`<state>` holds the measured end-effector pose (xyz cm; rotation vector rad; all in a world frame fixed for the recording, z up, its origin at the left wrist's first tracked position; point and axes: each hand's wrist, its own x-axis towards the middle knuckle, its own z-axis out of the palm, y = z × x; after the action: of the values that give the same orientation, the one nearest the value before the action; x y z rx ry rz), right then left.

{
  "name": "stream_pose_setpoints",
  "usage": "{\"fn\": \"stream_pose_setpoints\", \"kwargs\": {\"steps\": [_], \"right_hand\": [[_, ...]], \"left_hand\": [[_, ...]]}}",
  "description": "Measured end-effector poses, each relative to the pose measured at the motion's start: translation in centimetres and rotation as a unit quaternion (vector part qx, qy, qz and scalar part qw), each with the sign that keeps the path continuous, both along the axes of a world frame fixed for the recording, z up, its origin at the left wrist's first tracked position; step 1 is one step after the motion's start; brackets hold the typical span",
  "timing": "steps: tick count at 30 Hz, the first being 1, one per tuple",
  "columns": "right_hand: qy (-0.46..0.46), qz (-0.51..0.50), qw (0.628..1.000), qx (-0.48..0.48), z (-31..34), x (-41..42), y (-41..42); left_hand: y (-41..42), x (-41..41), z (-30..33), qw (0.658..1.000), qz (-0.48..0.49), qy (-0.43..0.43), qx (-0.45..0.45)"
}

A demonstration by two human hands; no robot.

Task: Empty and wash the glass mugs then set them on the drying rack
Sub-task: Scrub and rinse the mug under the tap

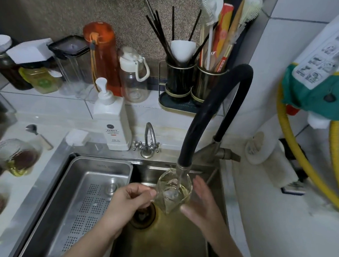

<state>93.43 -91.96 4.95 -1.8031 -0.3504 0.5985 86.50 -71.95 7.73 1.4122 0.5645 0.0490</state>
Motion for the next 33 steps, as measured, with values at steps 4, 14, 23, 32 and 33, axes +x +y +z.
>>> {"fn": "stream_pose_setpoints", "kwargs": {"steps": [4, 14, 23, 32, 33], "right_hand": [[-0.022, 0.008, 1.000, 0.014, -0.2, -0.8, 0.4], [-0.103, -0.067, 0.991, 0.051, 1.8, -2.0, 2.3], [-0.127, -0.058, 0.989, 0.053, 2.0, -3.0, 3.3], [-0.140, -0.060, 0.987, 0.050, 2.1, -3.8, 3.5], [-0.148, -0.062, 0.986, 0.043, 2.3, -3.3, 3.3]], "left_hand": [[-0.8, 0.1, 0.0, 0.999, -0.041, -0.004, 0.011], [-0.4, 0.0, 1.7, 0.994, -0.076, -0.060, 0.058], [0.9, -0.9, 0.4, 0.992, -0.048, -0.051, 0.106], [1.2, -1.2, -0.1, 0.990, -0.055, -0.063, 0.114], [1.2, -0.8, -0.1, 0.990, -0.053, -0.059, 0.113]]}}
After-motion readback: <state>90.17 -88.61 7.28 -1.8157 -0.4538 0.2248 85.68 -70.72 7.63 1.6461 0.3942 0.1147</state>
